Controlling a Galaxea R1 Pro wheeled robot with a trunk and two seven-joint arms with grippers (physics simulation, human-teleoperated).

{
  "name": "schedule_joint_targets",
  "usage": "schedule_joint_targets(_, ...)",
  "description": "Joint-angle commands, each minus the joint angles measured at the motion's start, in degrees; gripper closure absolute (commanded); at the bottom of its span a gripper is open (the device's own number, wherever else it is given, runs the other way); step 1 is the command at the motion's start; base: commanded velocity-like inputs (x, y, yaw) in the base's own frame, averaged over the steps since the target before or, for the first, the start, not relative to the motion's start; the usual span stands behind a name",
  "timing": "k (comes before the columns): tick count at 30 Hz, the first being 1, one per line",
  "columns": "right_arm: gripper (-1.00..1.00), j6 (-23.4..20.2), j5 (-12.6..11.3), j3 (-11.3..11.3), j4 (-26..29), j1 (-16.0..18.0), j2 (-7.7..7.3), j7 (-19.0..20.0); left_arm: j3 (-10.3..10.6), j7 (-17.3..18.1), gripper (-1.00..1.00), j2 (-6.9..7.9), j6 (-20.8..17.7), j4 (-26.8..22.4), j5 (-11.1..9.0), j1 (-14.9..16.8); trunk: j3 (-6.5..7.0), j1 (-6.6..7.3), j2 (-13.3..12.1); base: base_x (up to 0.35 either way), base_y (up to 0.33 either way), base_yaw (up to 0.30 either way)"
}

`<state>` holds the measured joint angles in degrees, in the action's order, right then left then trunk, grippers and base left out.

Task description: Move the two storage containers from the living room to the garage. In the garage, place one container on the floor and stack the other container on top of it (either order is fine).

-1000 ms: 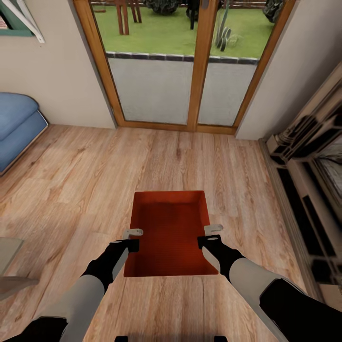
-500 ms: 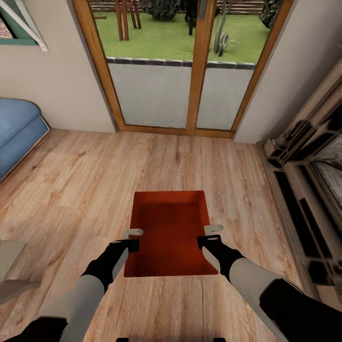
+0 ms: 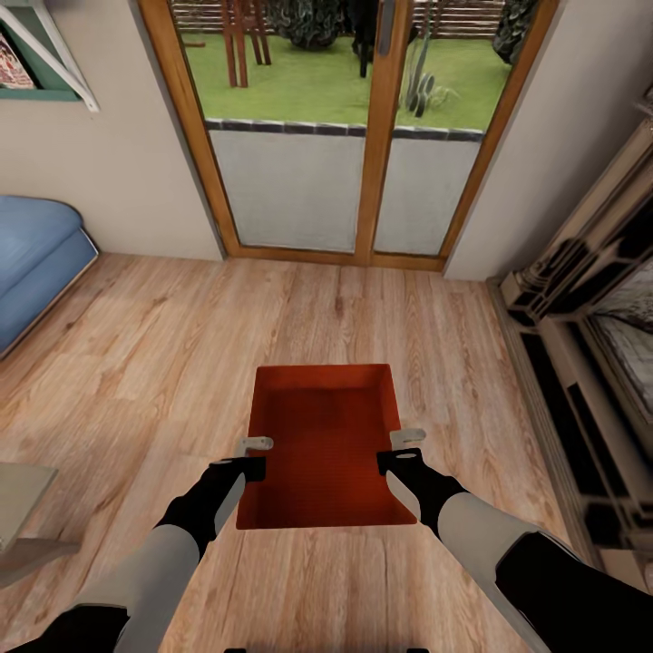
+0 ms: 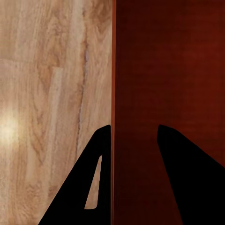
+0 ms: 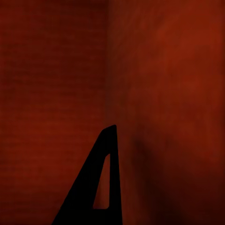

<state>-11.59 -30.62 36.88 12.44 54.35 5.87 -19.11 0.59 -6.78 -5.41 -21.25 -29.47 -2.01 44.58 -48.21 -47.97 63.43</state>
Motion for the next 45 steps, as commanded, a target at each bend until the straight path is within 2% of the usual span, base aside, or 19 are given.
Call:
schedule_joint_targets(1, 1.0, 2.34, 1.71, -1.2, 0.19, 0.05, -0.86, -1.8, -0.5, -0.51, 1.0, 0.05, -0.38, -0.01, 0.16, -0.02, 0.24, 0.22, -0.39, 0.0, 0.0, 0.0)
schedule_joint_targets(10, 1.0, 3.61, 1.71, -1.2, 0.17, 0.07, -0.86, -1.64, -0.58, -0.51, 1.0, 0.05, -0.38, -0.03, 0.17, -0.03, 2.67, 2.2, -4.0, 0.0, 0.0, 0.0)
schedule_joint_targets(45, 1.0, 3.68, 1.71, -1.2, 0.13, 0.06, -0.86, -1.63, -0.54, -0.51, 1.0, 0.05, -0.38, -0.02, 0.17, -0.02, 12.11, 9.89, -18.04, 0.0, 0.0, 0.0)
